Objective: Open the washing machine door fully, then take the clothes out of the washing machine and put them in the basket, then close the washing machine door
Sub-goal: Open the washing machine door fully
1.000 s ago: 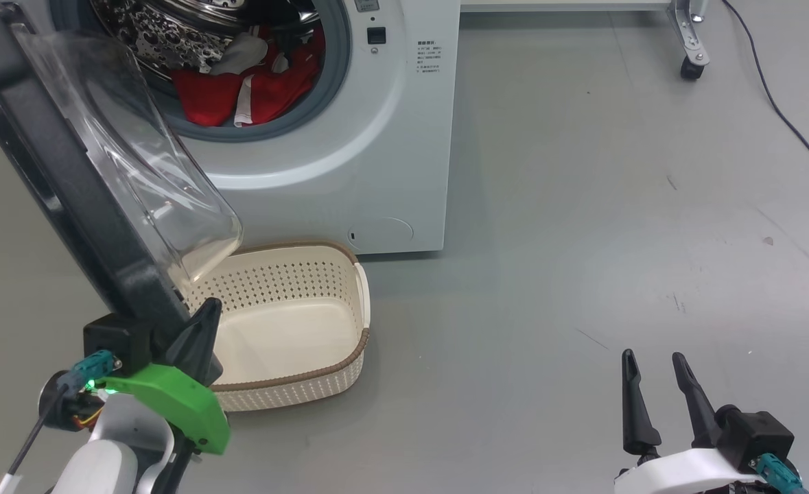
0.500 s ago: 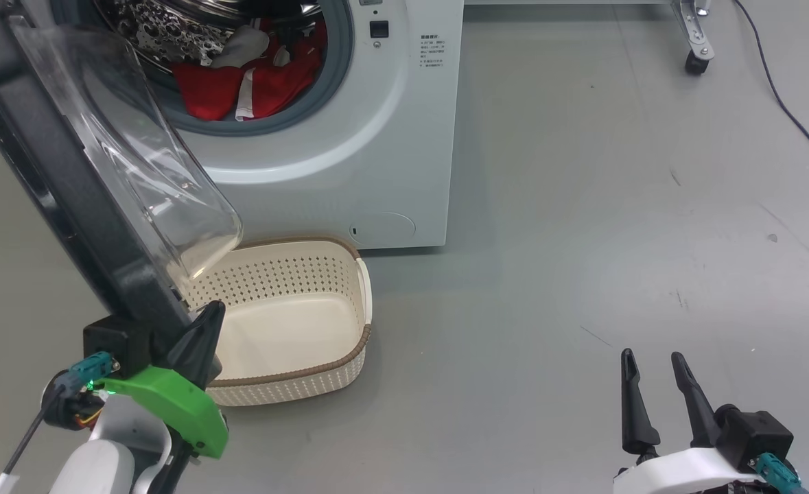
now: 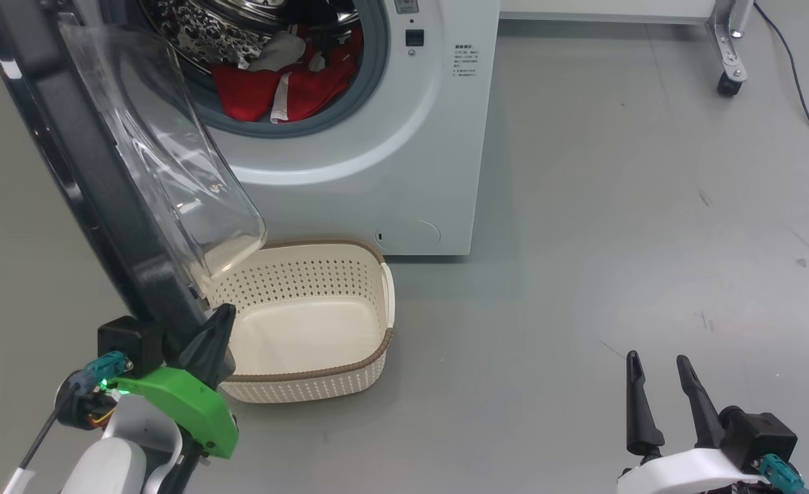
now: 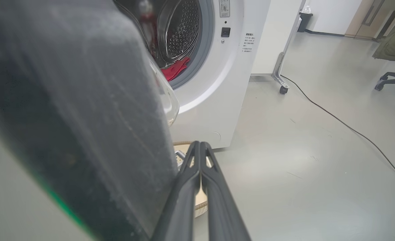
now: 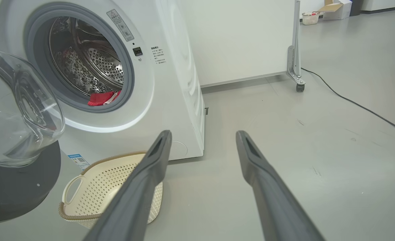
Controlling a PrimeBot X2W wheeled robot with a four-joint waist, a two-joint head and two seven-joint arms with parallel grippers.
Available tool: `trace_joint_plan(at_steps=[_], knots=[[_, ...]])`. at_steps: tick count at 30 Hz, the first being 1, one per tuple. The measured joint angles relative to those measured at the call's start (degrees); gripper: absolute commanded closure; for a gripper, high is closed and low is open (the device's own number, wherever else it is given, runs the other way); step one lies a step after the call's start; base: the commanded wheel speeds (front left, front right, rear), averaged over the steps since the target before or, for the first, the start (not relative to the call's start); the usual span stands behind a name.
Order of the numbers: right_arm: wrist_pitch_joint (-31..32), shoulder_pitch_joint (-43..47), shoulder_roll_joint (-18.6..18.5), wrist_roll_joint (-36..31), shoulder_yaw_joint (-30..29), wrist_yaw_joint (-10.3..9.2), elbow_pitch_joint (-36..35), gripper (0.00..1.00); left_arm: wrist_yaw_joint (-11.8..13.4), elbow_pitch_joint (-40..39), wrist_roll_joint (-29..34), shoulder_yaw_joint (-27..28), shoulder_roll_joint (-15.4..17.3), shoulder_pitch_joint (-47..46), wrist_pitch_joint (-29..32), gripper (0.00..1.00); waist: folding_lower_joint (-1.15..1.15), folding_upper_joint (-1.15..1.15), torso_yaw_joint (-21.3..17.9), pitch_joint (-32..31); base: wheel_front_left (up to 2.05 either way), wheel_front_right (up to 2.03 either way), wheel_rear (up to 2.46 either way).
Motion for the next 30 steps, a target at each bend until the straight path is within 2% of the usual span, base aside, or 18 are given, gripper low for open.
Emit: trace_joint_plan(at_steps=[16,30], knots=[[0.00,0.03,0.16,-0.34,-0.24,0.68,0.66,0.00,-0.01,2.03,-0.03,0.24,-0.19,-0.28,-1.30,1.00,0.00,0.00,5.14,-0.73,0.00,0.00,0.00],[0.00,-0.02,0.31,-0.48,0.36,0.96,0.68,0.00,0.27,2.90,-1.65,4.10,0.45,-0.70,-2.52,1.00,0.00,0.00,9.24,0.61,0.00,0.00,0.00]])
